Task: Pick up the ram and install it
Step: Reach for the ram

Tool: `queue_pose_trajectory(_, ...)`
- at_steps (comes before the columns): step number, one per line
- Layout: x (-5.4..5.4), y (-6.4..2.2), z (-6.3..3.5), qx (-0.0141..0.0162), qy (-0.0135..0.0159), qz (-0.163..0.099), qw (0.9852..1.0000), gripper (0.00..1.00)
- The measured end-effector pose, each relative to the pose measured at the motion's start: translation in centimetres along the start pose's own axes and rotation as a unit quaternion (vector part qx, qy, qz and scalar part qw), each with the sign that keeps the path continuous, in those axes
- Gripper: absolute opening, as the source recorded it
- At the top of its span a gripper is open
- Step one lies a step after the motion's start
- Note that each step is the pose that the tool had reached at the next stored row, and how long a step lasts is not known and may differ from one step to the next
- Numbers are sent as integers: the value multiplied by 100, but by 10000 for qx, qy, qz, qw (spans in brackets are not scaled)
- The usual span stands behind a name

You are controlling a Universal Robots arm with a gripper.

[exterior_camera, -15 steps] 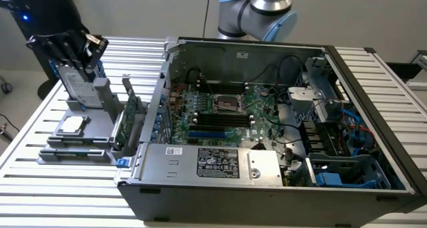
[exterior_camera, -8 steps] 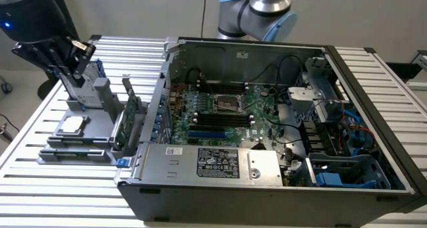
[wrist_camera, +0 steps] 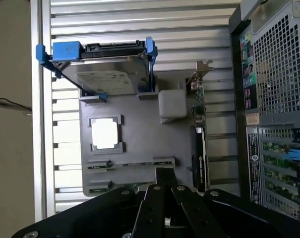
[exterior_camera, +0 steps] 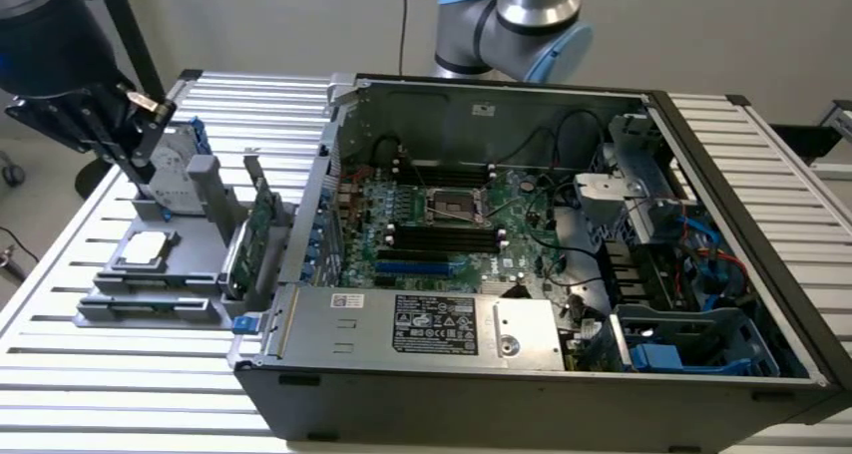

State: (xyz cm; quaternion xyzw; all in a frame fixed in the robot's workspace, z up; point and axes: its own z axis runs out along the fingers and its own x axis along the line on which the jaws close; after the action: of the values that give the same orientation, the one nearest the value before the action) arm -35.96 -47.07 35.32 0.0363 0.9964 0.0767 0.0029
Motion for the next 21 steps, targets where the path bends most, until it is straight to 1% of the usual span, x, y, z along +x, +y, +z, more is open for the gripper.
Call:
queue_pose_trajectory(3, 24, -21, 5, 19, 20, 0, 10000, 11)
queue_pose_trajectory(6, 39, -32, 9, 55, 57, -2, 10000, 11)
queue_pose_trajectory(9, 49, -38, 13, 97, 109, -20, 9999, 11)
queue_pose_trajectory(12, 54, -40, 17, 157, 168, -56, 9997, 11)
queue_pose_trajectory(18, 61, -42, 26, 255, 304, -182, 9990, 11)
queue_pose_trajectory(19, 68, -42, 28, 272, 320, -195, 9989, 11)
queue_pose_trajectory(21, 93, -45, 32, 305, 343, -213, 9987, 11)
